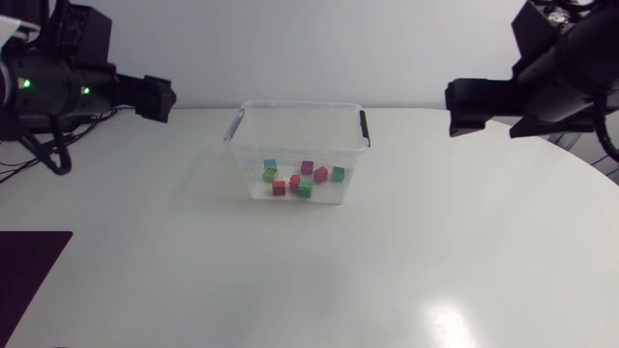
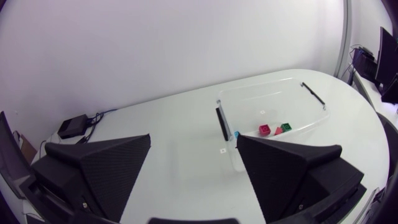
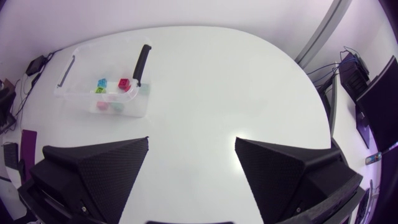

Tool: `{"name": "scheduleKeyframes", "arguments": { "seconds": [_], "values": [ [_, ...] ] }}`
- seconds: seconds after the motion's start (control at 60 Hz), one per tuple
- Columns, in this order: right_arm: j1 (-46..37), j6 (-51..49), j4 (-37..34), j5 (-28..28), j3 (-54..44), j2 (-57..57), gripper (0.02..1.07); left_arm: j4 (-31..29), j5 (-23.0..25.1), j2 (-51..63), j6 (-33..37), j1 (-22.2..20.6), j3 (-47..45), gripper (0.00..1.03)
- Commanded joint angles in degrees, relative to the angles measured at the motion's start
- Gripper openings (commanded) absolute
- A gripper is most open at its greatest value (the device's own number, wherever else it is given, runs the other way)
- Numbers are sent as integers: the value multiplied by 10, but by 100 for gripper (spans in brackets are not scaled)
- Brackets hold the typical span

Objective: Place the duplo bricks in the container

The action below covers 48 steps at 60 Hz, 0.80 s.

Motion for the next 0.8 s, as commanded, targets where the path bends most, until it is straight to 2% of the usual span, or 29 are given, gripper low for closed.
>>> {"name": "scheduleKeyframes", "arguments": {
  "seconds": [0.0, 0.133, 0.4, 0.783],
  "values": [
    [-20, -17, 23, 5, -44, -37, 103, 19, -21, -52, 12, 5, -55, 99],
    [-63, -49, 80, 4, -107, -99, 103, 42, -42, -120, 21, 25, -116, 99],
    [-154, -115, 171, 4, -204, -198, 103, 72, -45, -217, 41, 78, -194, 99],
    [-198, -174, 292, 4, -352, -329, 102, 144, -45, -334, 72, 110, -316, 99]
  ]
}}
